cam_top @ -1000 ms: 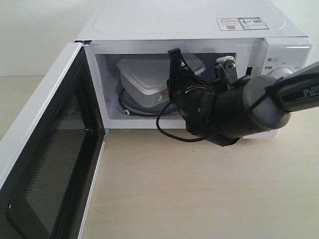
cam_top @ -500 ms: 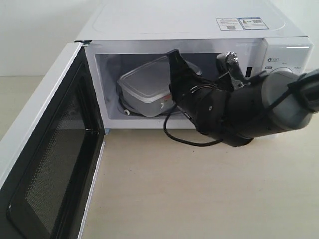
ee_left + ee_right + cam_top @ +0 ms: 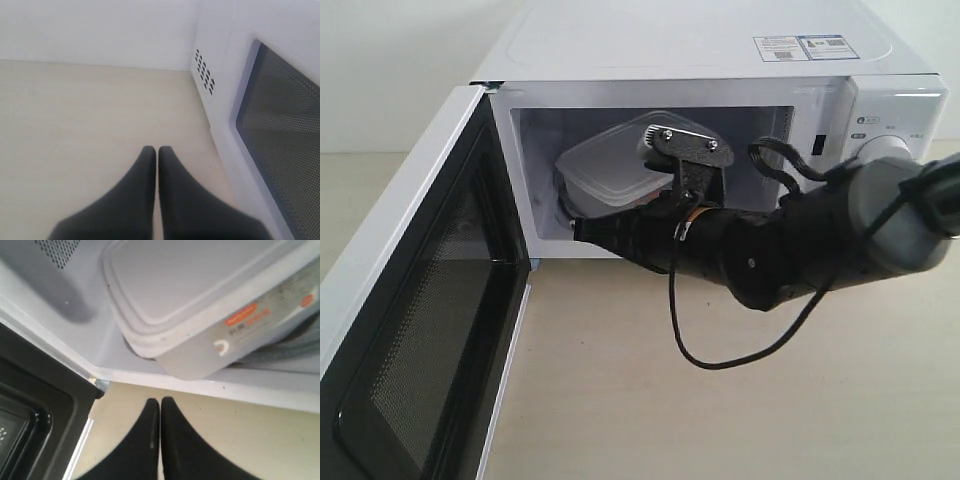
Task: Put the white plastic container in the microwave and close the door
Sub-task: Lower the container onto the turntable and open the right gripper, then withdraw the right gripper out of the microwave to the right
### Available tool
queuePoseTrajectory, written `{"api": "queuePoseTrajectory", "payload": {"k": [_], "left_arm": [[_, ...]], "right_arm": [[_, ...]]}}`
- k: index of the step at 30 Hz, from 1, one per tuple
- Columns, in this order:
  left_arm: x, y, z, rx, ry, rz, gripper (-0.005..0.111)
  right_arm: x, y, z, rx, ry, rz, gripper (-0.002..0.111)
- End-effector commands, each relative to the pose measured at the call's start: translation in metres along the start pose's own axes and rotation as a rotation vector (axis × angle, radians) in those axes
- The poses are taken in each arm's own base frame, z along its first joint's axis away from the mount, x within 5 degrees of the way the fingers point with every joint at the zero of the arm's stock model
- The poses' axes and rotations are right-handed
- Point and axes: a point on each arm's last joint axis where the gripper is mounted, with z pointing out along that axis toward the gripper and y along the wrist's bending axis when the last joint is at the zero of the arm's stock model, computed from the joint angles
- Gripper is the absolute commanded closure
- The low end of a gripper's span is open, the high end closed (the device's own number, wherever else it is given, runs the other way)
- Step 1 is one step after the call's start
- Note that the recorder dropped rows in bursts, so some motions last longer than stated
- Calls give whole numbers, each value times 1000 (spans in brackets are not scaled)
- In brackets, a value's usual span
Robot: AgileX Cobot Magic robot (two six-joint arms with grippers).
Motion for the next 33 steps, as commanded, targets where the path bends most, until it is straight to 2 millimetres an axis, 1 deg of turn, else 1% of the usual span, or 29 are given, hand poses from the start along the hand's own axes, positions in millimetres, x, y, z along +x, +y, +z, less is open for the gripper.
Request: {"api": "queuePoseTrajectory", "payload": {"k": [1,3,5,7,9,14,17,21,24,25,26,27,30,33], "left_arm": [[1,0,0,1,1,-17,102],[1,0,0,1,1,-17,102],[1,0,0,1,1,-17,102],[1,0,0,1,1,-17,102],[1,0,0,1,1,-17,102],[1,0,0,1,1,-17,102],[1,0,0,1,1,-17,102],[1,0,0,1,1,-17,102],[1,0,0,1,1,-17,102],[1,0,0,1,1,-17,102],[1,0,0,1,1,-17,102],[1,0,0,1,1,-17,102],[1,0,0,1,1,-17,102],[1,0,0,1,1,-17,102]], "right_arm": [[-10,4,19,-7,-22,-53,108],[-13,-1,30,17,-15,-15,108],[-17,-10,40,54,-3,51,108],[-20,-15,45,66,2,63,108],[-20,-17,46,68,0,62,108],[-22,-8,42,48,4,31,108],[-20,6,33,21,40,-37,108],[-15,29,10,-35,48,-156,108],[-8,47,-17,-90,34,-213,108],[-1,53,-27,-112,24,-227,108],[1,58,-37,-133,3,-236,108],[8,61,-46,-151,-7,-248,108],[21,68,-78,-216,-97,-274,108],[25,63,-104,-244,-164,-304,108]]}}
